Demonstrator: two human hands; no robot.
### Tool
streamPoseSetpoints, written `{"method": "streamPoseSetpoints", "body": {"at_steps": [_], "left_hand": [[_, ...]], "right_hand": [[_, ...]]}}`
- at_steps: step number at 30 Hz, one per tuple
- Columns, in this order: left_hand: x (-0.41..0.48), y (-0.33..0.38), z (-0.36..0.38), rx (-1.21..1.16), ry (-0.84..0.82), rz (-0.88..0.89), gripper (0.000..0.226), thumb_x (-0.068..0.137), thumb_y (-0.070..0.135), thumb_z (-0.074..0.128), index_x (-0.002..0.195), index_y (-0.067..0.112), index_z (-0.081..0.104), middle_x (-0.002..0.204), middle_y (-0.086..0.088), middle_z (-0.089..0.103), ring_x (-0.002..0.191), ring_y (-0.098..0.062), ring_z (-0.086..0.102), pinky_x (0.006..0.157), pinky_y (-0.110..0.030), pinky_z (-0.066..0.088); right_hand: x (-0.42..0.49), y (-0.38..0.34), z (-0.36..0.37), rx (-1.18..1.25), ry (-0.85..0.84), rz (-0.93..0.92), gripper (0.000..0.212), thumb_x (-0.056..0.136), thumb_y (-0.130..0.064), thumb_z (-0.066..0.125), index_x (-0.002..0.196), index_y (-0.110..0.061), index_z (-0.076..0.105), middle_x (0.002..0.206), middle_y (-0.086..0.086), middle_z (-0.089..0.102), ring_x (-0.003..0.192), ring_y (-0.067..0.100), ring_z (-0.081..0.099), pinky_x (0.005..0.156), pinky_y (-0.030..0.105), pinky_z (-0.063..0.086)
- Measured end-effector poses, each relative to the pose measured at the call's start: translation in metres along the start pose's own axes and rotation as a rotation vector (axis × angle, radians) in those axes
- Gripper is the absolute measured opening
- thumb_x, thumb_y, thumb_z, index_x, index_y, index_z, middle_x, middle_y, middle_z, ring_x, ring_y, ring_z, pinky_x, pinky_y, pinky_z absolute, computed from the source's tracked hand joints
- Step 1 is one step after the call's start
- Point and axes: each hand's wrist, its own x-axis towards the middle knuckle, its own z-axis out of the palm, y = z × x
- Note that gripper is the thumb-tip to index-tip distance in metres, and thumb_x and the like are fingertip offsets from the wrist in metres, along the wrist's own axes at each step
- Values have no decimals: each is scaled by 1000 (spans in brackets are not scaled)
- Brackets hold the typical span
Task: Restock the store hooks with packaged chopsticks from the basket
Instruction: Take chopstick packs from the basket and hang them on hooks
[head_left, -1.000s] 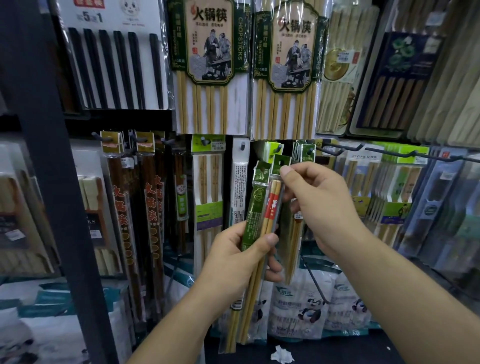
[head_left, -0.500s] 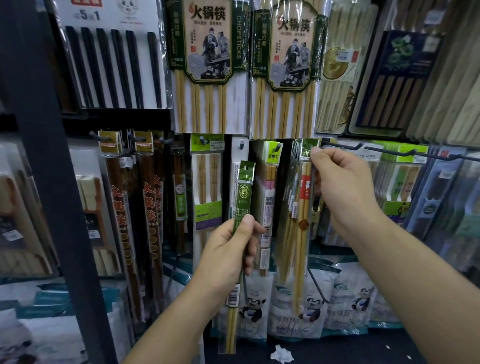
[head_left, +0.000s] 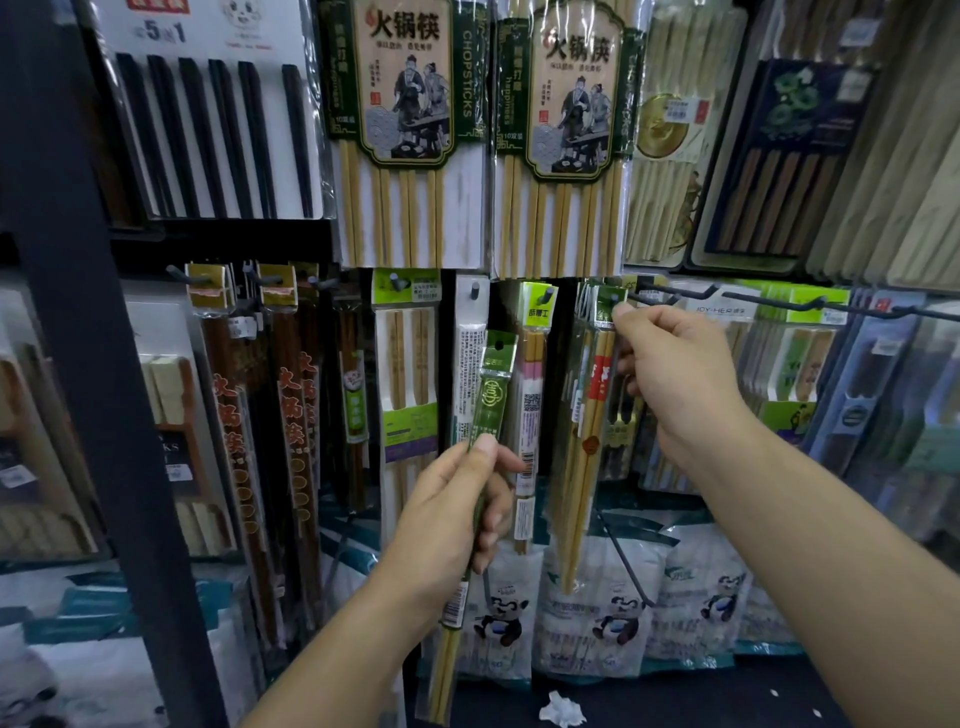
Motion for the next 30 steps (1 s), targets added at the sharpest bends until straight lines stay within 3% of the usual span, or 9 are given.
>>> {"method": "streamPoseSetpoints", "body": {"at_steps": [8, 10, 13, 18, 21, 24, 26, 28, 30], "left_hand": [[0, 1, 4, 50, 38, -14, 17, 109, 17, 41, 94, 13, 49, 68, 0, 54, 53, -13, 46, 43, -27, 35], [0, 2, 7, 68, 29, 15, 18, 108, 16, 45, 93, 11, 53, 71, 0, 57, 57, -14, 53, 45, -28, 43], [3, 4, 14, 53, 1, 51, 24, 106, 15, 51, 86, 19, 64, 71, -3, 59, 62, -14, 60, 52, -33, 56], [18, 8, 31, 113, -47, 106, 22, 104, 15, 57, 86, 20, 67, 72, 6, 63, 69, -17, 68, 64, -36, 63], [31, 10, 41, 216, -42, 153, 26, 101, 24, 62, 83, 40, 71, 73, 16, 63, 75, -21, 69, 75, -41, 64], [41, 14, 46, 349, -10, 214, 14, 89, 43, 63, 84, 55, 68, 70, 22, 57, 71, -1, 58, 73, -19, 52], [46, 15, 49, 393, -13, 213, 8, 88, 46, 61, 89, 45, 69, 71, 15, 58, 69, -3, 56, 70, -21, 50], [49, 16, 53, 414, -11, 212, 15, 91, 44, 62, 96, 32, 70, 80, -4, 64, 76, -20, 61, 74, -34, 54], [53, 17, 57, 406, 12, 230, 9, 97, 35, 64, 102, 29, 68, 82, -6, 63, 73, -17, 59, 72, -35, 52]], "right_hand": [[1, 11, 0, -58, 24, -17, 36, 96, -34, 67, 83, 0, 67, 70, 5, 61, 61, 8, 56, 71, 29, 52], [-4, 14, -4, -87, 41, -55, 25, 95, -33, 69, 78, -14, 68, 62, -10, 61, 56, -2, 54, 66, 25, 47], [-14, 15, -11, -122, -6, -139, 15, 95, -30, 69, 80, -26, 70, 65, -11, 65, 58, -5, 55, 58, 18, 46], [-19, 2, -13, -15, -176, -168, 19, 98, -26, 64, 82, -27, 74, 77, -6, 74, 61, -1, 61, 52, 10, 45], [-14, -2, -14, -16, -197, -177, 19, 97, -26, 66, 79, -26, 73, 73, -8, 73, 61, 2, 62, 51, 11, 44], [-10, -3, -15, -21, -192, -180, 21, 96, -29, 68, 76, -27, 72, 66, -7, 67, 61, 4, 61, 51, 12, 44], [-6, -4, -15, -11, -173, -155, 23, 96, -29, 67, 74, -26, 70, 61, -8, 64, 59, 3, 59, 50, 13, 44], [-1, -6, -14, -25, -134, -128, 27, 97, -29, 67, 70, -24, 68, 58, -9, 61, 56, 4, 56, 51, 16, 43], [2, -7, -13, -53, -100, -111, 28, 97, -30, 65, 73, -17, 68, 60, -2, 57, 58, 9, 53, 57, 23, 43]]}}
